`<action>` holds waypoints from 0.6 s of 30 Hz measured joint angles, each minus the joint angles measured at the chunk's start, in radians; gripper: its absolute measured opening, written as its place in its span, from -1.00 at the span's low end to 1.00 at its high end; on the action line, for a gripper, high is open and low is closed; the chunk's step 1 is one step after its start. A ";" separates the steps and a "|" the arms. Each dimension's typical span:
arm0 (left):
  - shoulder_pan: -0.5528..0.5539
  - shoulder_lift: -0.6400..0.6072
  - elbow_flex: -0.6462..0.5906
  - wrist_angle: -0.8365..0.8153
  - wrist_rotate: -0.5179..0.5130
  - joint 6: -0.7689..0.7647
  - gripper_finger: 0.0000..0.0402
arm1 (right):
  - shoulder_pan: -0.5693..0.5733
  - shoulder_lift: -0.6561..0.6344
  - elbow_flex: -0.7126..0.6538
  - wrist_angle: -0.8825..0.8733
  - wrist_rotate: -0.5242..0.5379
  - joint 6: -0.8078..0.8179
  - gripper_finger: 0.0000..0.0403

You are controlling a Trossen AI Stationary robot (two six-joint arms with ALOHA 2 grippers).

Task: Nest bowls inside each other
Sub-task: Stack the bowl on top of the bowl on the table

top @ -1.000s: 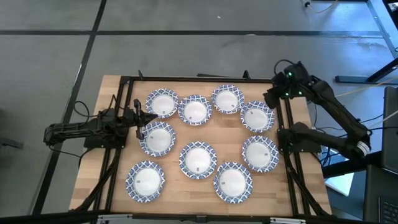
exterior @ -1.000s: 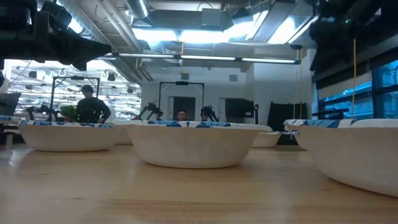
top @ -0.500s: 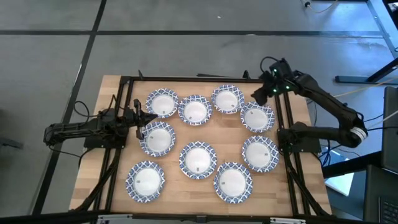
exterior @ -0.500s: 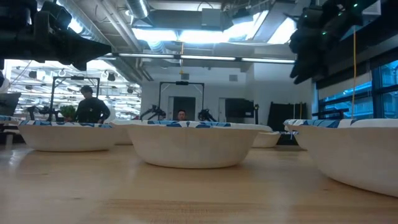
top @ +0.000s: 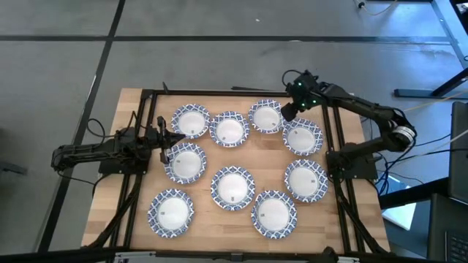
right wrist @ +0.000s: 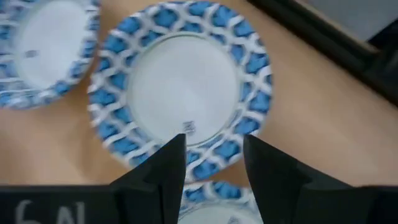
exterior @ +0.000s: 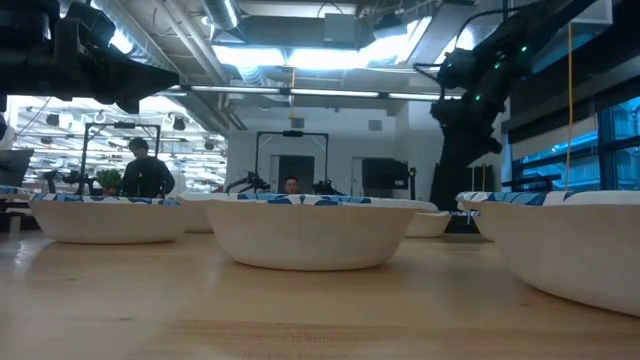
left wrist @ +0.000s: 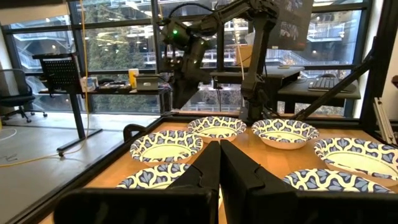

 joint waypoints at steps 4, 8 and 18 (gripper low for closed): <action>0.000 0.000 0.000 0.000 0.000 0.000 -1.00 | -0.001 0.038 0.000 0.028 0.055 0.000 -0.20; 0.000 0.000 0.000 0.000 0.000 -0.001 -1.00 | -0.004 0.062 0.000 0.037 0.056 -0.053 -0.20; 0.000 0.000 0.000 0.000 0.000 0.000 -1.00 | -0.005 0.139 0.000 0.072 0.063 -0.043 -0.20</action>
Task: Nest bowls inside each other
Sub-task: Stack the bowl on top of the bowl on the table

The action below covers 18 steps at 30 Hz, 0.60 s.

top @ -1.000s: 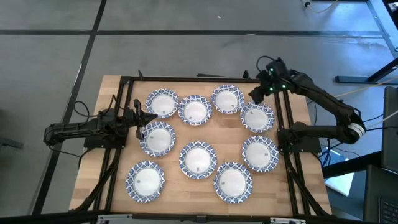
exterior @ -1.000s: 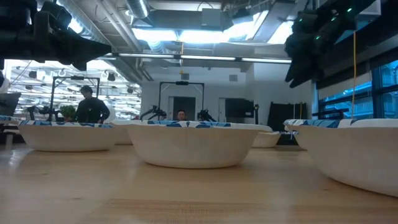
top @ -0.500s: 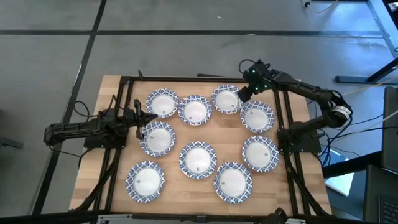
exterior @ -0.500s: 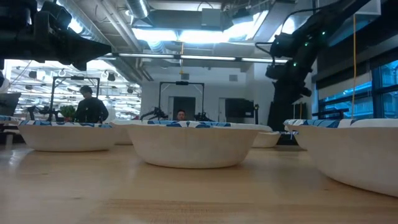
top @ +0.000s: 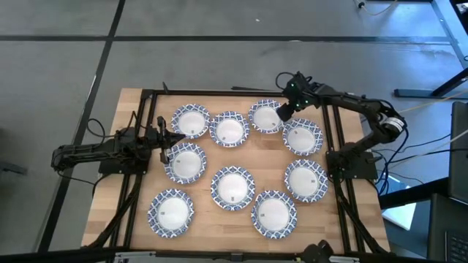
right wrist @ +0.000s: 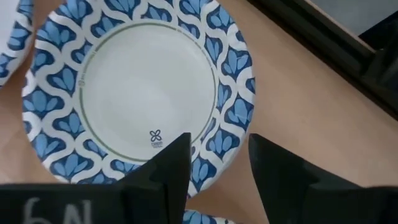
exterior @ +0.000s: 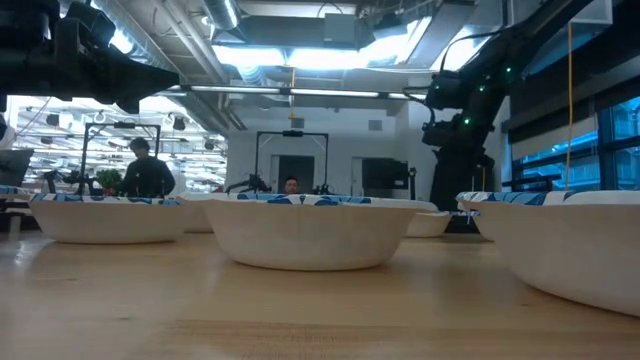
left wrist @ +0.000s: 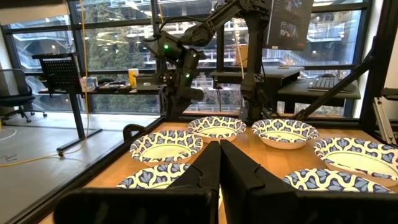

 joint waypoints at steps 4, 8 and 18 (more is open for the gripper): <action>0.000 0.000 0.000 0.000 0.000 0.000 -1.00 | 0.000 0.025 0.000 0.006 0.000 0.017 -0.20; 0.000 0.000 0.000 0.000 0.000 0.000 -1.00 | 0.000 0.033 0.000 0.018 0.002 -0.016 -0.20; 0.000 0.000 0.000 0.000 0.000 0.000 -1.00 | 0.000 0.033 0.000 0.065 0.003 -0.032 0.00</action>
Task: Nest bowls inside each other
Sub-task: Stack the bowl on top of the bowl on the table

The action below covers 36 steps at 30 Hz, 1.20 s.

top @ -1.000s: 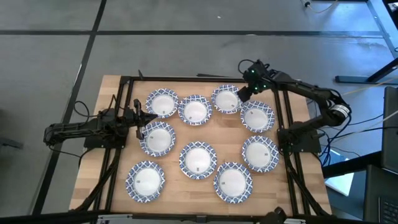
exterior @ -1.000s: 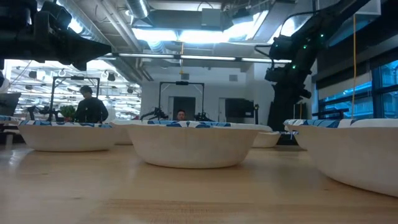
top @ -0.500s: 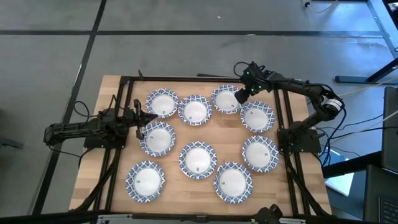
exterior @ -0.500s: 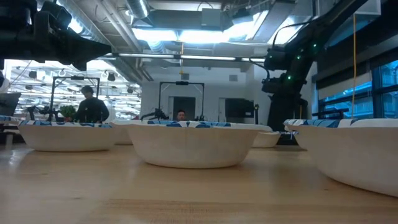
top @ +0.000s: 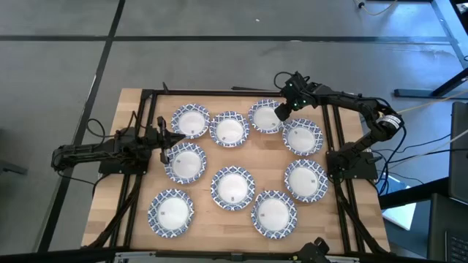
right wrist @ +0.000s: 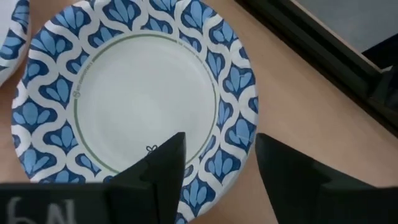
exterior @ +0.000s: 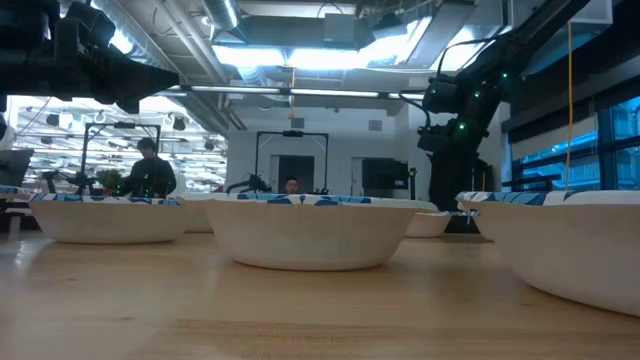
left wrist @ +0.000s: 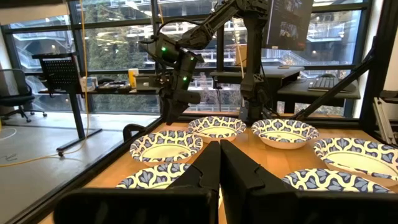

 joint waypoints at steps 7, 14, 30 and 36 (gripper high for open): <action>0.000 0.000 0.000 0.000 0.000 0.000 -1.00 | 0.000 0.000 0.000 -0.006 0.000 0.017 0.06; 0.000 0.000 0.000 0.000 0.000 -0.001 -1.00 | 0.000 0.000 0.000 -0.005 -0.001 0.027 0.06; 0.000 0.000 0.000 0.000 0.000 -0.002 -1.00 | 0.000 0.000 -0.032 -0.009 0.069 0.097 0.06; 0.000 0.000 0.000 0.000 0.000 -0.002 -1.00 | 0.000 0.000 -0.052 -0.009 0.067 0.106 0.06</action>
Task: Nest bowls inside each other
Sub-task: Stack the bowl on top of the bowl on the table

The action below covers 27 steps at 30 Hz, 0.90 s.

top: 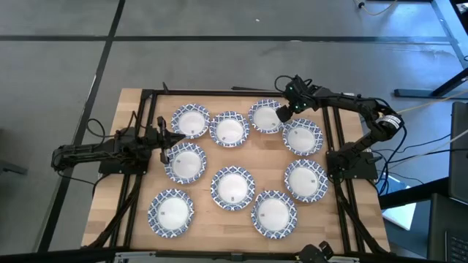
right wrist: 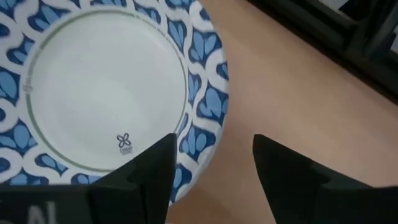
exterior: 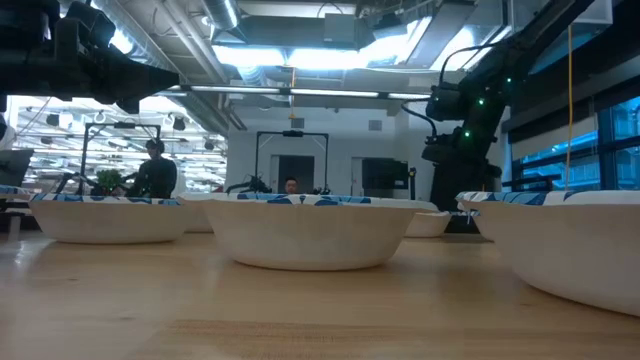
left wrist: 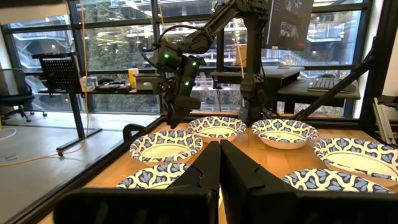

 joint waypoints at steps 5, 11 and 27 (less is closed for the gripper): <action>0.000 0.000 0.000 0.000 0.000 -0.018 -1.00 | 0.000 0.000 -0.021 0.007 -0.003 0.007 0.06; 0.000 0.000 0.000 0.000 0.000 -0.024 -1.00 | 0.005 0.000 -0.023 0.027 -0.047 0.034 0.06; 0.000 0.000 0.000 0.000 0.000 -0.025 -1.00 | 0.023 0.102 -0.023 0.086 -0.076 0.052 0.06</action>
